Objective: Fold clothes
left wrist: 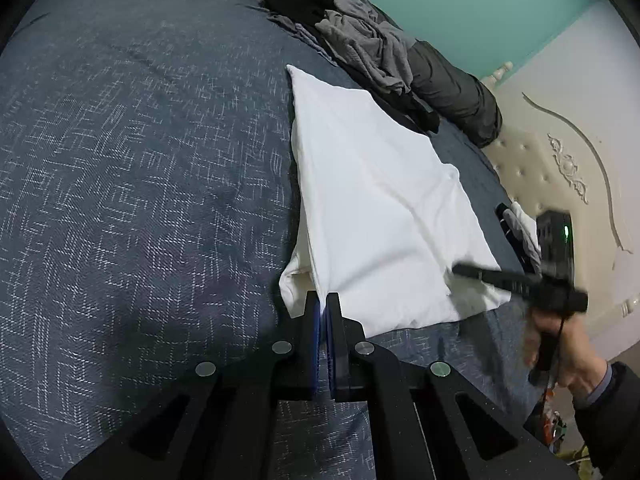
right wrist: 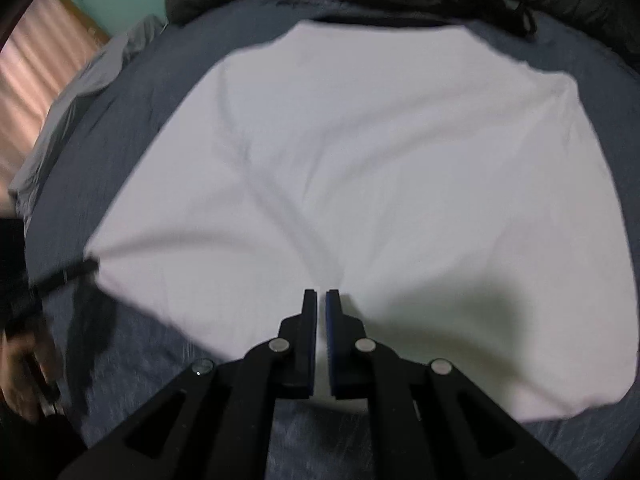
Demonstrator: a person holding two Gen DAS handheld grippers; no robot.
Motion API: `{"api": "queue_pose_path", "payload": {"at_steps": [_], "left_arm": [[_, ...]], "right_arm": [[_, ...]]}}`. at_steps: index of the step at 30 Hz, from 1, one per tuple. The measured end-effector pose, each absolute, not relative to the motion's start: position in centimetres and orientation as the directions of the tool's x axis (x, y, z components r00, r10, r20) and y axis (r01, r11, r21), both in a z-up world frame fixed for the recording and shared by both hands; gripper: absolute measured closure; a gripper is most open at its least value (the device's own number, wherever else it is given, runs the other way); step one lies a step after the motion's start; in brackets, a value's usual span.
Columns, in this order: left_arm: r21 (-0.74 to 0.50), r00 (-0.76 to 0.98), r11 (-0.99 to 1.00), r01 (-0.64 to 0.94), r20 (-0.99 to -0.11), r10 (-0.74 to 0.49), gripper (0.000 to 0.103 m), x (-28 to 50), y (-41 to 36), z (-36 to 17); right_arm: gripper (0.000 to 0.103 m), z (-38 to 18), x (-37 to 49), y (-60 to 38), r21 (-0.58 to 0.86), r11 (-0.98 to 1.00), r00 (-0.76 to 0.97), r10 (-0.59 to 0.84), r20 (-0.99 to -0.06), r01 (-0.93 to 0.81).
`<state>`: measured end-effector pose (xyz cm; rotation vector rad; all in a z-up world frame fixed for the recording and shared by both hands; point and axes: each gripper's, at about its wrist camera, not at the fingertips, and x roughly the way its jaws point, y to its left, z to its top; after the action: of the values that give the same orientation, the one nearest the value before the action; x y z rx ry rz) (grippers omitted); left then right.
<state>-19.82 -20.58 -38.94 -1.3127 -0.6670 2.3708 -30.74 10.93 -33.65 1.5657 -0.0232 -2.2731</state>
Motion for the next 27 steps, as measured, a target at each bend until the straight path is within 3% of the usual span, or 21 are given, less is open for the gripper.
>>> {"api": "queue_pose_path", "payload": {"at_steps": [6,27], "left_arm": [[-0.563,-0.513,-0.823,-0.073,-0.686,0.516,0.1,-19.8,-20.9,-38.8],[-0.593,-0.526,-0.803,-0.057,-0.666,0.53,0.1,-19.4,-21.9,-38.4]], "right_arm": [[0.099,-36.6,-32.4,9.6,0.208,-0.938,-0.233,-0.276,-0.933,0.278],[0.099,-35.3,-30.5,10.3,0.265,-0.917,-0.186,-0.328,-0.926,0.297]]}}
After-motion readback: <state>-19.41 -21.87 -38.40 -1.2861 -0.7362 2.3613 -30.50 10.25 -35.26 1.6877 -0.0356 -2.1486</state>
